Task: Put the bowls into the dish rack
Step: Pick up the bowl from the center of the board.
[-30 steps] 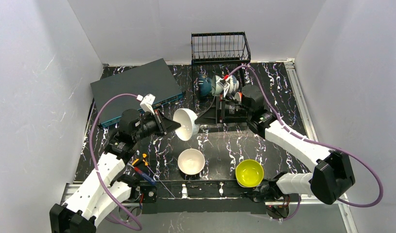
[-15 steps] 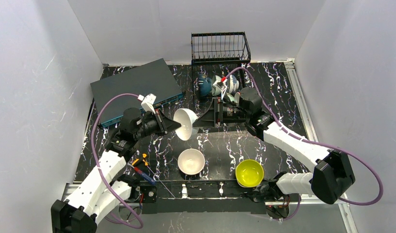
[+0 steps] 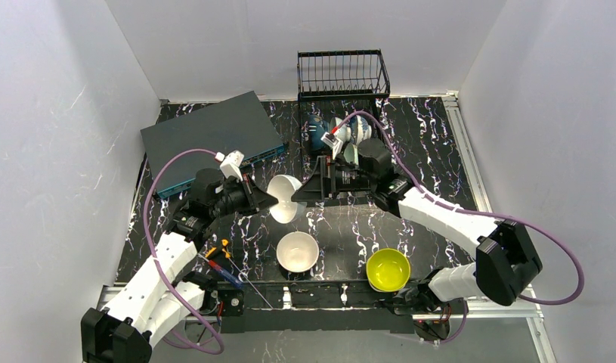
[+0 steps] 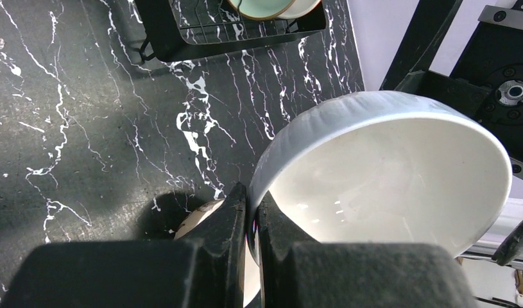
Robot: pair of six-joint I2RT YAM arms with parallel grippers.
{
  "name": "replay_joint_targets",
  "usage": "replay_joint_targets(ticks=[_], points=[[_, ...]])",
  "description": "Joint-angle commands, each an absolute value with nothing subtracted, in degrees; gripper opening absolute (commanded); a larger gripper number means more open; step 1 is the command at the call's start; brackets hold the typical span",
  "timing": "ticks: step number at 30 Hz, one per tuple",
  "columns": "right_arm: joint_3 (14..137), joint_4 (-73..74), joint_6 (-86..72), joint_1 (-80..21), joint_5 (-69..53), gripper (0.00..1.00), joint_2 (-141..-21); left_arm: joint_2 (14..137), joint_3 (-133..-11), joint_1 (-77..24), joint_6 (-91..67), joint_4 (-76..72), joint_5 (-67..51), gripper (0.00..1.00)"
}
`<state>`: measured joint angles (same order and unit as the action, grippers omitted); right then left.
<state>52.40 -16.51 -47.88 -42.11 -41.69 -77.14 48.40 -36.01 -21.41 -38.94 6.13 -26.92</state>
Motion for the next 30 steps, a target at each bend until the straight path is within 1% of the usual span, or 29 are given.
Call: replay_joint_targets(ticks=[1,16,20,22,27,28,30], points=[[56.4,-23.1,-49.6,-45.5,-43.3,0.99,-78.0,48.2,-38.1,-21.7,-38.6,4.8,-27.8,0.00],[55.6,-26.2,-51.0,-47.8,-42.0,0.98,-80.2,47.0,-37.4,-21.7,-38.9,4.9,-27.8,0.00],[56.0,-27.7,-52.5,-48.7,-42.5,0.96,-81.2,47.0,-37.3,-21.7,-39.1,5.1,-27.6,0.00],[56.7,-27.6,-52.4,-48.9,-42.7,0.91,-81.2,47.0,-37.2,-21.7,-39.1,5.2,-27.6,0.00],[57.5,-27.8,-52.3,-48.9,-43.1,0.71,-81.2,47.4,-37.3,-21.8,-39.2,5.7,-27.7,0.00],[57.7,-27.8,-52.3,-49.0,-43.4,0.65,-81.2,47.6,-37.3,-21.8,-39.2,5.8,-27.8,0.00],[58.3,-27.7,-52.3,-48.9,-43.8,0.49,-81.4,47.9,-37.4,-21.7,-39.3,6.2,-27.8,0.00]])
